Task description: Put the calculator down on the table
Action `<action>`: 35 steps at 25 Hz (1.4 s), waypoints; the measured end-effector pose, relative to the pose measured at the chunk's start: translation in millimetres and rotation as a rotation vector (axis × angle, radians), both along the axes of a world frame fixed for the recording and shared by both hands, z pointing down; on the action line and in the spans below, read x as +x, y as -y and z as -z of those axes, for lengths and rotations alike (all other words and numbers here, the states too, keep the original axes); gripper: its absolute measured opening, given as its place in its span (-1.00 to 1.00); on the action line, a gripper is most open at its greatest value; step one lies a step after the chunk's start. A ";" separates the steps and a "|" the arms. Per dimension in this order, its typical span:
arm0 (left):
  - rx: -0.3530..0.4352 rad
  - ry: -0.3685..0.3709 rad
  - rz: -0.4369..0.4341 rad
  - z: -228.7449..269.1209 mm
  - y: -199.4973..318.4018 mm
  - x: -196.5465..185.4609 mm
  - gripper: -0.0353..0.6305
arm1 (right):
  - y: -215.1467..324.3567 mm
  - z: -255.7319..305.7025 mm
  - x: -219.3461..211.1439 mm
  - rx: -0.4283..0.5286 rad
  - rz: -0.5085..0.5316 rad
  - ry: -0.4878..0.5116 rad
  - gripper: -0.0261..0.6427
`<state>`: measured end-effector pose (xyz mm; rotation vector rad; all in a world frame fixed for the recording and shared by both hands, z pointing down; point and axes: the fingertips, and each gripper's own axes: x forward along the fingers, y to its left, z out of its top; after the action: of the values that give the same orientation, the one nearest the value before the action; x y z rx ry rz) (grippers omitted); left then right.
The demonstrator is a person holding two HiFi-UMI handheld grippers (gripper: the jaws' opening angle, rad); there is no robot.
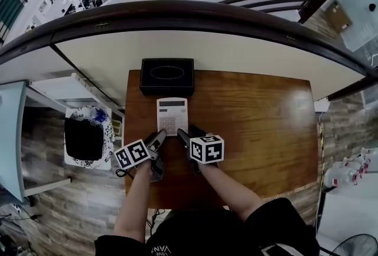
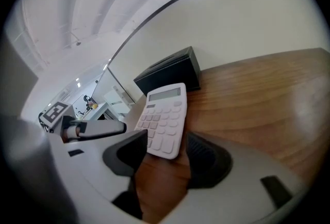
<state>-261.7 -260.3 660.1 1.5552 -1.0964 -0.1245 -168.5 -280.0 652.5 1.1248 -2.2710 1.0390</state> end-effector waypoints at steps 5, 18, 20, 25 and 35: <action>0.039 0.056 -0.037 9.9 -15.0 -0.9 -0.11 | -8.3 16.5 4.1 0.057 0.019 0.002 -0.32; 0.232 0.199 -0.057 66.4 -71.1 -3.3 -0.43 | -62.9 65.8 14.2 0.184 0.088 0.016 -0.59; 0.259 0.220 -0.071 74.5 -81.5 0.1 -0.55 | -72.8 71.1 15.8 0.197 0.096 0.015 -0.64; 0.325 0.281 -0.109 91.5 -109.8 9.0 -0.79 | -97.0 85.2 20.4 0.228 0.094 0.027 -0.73; 0.412 0.315 -0.114 112.6 -160.8 24.2 -0.86 | -147.2 108.4 30.0 0.288 0.099 0.030 -0.83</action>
<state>-237.5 -99.5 547.4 2.0540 -1.2783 -0.0274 -138.5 -132.8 544.1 1.0966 -2.5312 0.7115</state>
